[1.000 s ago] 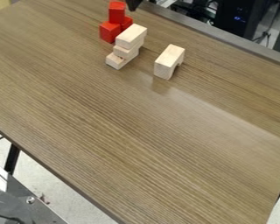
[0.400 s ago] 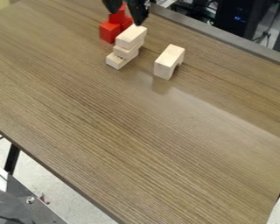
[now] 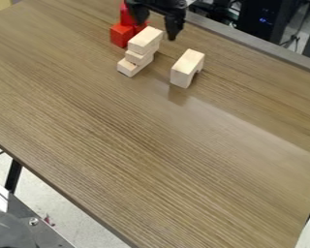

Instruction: Put the arch on top of the block

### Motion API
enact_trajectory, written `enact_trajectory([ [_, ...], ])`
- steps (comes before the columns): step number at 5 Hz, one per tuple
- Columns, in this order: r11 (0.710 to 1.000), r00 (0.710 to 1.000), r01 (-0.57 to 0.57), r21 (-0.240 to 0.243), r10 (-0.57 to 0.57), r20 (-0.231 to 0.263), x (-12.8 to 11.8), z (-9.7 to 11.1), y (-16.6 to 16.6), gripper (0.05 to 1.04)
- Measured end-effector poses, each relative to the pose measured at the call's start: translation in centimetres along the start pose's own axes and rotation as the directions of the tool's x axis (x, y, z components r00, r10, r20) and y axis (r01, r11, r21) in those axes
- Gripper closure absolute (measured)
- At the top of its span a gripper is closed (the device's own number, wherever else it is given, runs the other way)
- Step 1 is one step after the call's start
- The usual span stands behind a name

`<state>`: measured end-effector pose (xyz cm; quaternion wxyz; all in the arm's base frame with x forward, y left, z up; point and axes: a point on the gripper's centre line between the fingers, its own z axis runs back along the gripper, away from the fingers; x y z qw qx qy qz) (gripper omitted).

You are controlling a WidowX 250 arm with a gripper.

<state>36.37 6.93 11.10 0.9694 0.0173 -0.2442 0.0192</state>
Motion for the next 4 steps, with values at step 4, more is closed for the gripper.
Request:
enact_trajectory([
  [4, 0.999, 1.000, 0.020, -0.041, -0.019, 0.012, -0.4, -2.5, -4.1, 0.083],
])
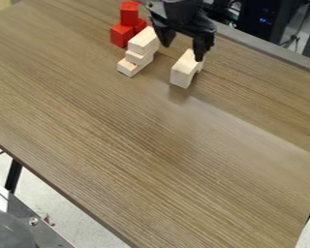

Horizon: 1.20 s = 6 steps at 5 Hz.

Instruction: Put the arch on top of the block

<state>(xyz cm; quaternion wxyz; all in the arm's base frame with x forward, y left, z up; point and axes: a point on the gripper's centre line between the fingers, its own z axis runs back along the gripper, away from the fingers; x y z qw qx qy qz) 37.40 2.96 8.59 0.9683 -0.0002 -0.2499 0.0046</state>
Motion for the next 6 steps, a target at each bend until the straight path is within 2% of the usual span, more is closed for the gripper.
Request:
enact_trajectory([
  [1, 1.000, 0.999, -0.005, 0.014, 0.004, 0.034, 0.3, -0.4, -0.5, 0.083],
  [4, 0.999, 0.999, 0.022, 0.037, -0.023, 0.030, -0.3, -2.3, -0.2, 0.083],
  [6, 0.999, 1.000, 0.014, 0.048, -0.014, -0.007, -1.1, -3.9, 0.4, 0.083],
])
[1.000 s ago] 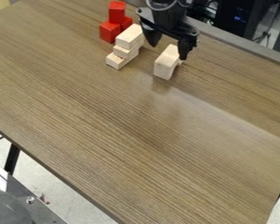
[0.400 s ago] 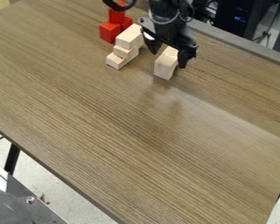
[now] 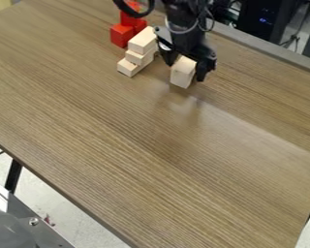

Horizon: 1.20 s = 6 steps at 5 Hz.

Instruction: Put the arch on top of the block

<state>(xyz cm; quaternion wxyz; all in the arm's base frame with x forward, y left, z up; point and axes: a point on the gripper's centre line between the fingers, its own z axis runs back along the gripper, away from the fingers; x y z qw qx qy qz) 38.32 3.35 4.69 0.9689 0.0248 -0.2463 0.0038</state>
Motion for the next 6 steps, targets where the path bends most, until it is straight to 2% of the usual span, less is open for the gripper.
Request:
enact_trajectory([
  [1, 1.000, 1.000, -0.004, 0.001, 0.004, -0.008, -0.3, -0.7, 0.1, 0.135],
  [2, 1.000, 1.000, -0.016, 0.001, 0.016, 0.017, 0.1, -0.7, 0.1, 0.420],
  [3, 0.999, 0.999, -0.043, -0.013, 0.043, 0.019, 0.0, -0.5, 0.2, 0.501],
  [4, 0.998, 0.994, -0.067, -0.018, 0.068, 0.083, 1.3, 1.7, 1.2, 0.502],
  [5, 0.992, 0.984, -0.116, -0.045, 0.121, 0.134, 2.3, 4.3, 2.7, 0.502],
  [6, 0.982, 0.962, -0.168, -0.085, 0.183, 0.205, 4.0, 7.7, 5.0, 0.502],
])
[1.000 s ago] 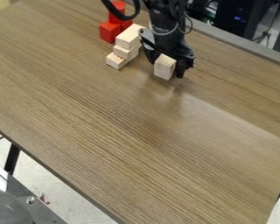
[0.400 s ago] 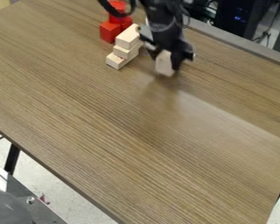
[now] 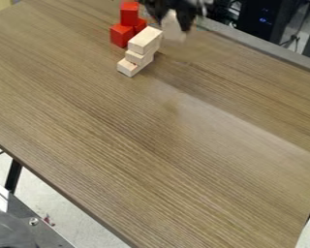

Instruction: Put the arch on top of the block

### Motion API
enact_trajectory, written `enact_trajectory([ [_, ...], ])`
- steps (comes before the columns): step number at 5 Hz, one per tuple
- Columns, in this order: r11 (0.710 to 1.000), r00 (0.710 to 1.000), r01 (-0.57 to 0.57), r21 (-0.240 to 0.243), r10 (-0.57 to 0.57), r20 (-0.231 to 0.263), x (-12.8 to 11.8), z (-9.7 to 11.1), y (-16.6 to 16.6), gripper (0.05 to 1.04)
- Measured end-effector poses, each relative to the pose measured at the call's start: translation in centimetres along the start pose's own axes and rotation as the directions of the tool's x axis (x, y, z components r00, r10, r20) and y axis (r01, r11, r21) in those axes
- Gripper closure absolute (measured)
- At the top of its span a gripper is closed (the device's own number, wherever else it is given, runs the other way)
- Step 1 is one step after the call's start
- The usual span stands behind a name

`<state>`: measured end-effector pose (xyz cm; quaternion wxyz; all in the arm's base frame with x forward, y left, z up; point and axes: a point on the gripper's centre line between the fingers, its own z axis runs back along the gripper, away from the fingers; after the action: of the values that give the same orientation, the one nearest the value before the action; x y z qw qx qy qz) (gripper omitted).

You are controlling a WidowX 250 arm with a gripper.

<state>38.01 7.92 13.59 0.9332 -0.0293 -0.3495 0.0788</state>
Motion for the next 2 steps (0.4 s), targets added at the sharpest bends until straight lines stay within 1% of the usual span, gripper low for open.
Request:
enact_trajectory([
  [1, 0.999, 0.999, -0.024, -0.022, 0.024, 0.041, 1.1, 1.3, 1.4, 0.502],
  [2, 0.999, 0.999, 0.026, -0.030, -0.025, 0.021, 1.7, 1.4, 2.4, 0.502],
])
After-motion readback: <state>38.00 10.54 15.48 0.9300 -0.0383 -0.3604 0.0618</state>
